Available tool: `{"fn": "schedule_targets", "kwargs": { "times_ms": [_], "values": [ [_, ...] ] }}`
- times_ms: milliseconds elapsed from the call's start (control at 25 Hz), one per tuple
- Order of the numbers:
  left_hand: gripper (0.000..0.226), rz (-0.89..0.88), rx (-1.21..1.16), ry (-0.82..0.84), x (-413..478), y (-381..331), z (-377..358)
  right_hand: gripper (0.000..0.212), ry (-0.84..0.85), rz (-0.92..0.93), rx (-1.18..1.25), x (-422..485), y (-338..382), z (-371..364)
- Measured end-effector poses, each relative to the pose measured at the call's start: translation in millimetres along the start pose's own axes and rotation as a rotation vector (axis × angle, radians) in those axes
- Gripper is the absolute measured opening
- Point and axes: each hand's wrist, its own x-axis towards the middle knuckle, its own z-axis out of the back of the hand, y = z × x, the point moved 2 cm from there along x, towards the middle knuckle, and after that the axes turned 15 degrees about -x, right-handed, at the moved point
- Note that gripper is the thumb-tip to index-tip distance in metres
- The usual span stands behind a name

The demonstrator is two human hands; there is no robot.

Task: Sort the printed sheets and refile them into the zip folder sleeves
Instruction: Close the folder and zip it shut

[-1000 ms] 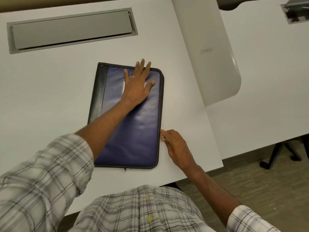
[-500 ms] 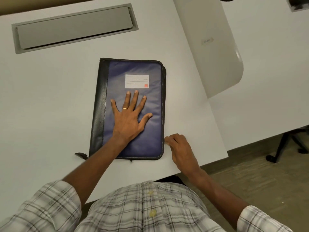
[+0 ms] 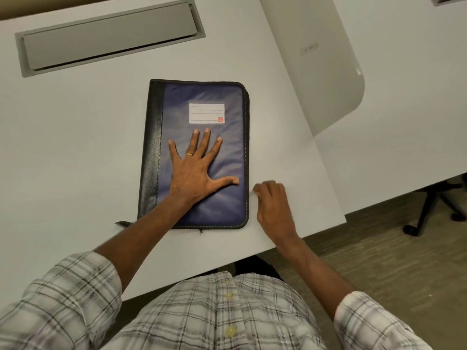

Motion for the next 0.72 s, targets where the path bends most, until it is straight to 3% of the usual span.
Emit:
{"fn": "schedule_targets", "kwargs": {
  "times_ms": [320,720],
  "values": [
    [0.121,0.004,-0.007,-0.024,0,-2,2,0.028,-0.071,-0.015,-0.04,114,-8,-4],
    [0.123,0.109,-0.038,-0.044,8,-6,3,0.013,-0.046,0.087,-0.065,119,-23,-5]
  ]
}}
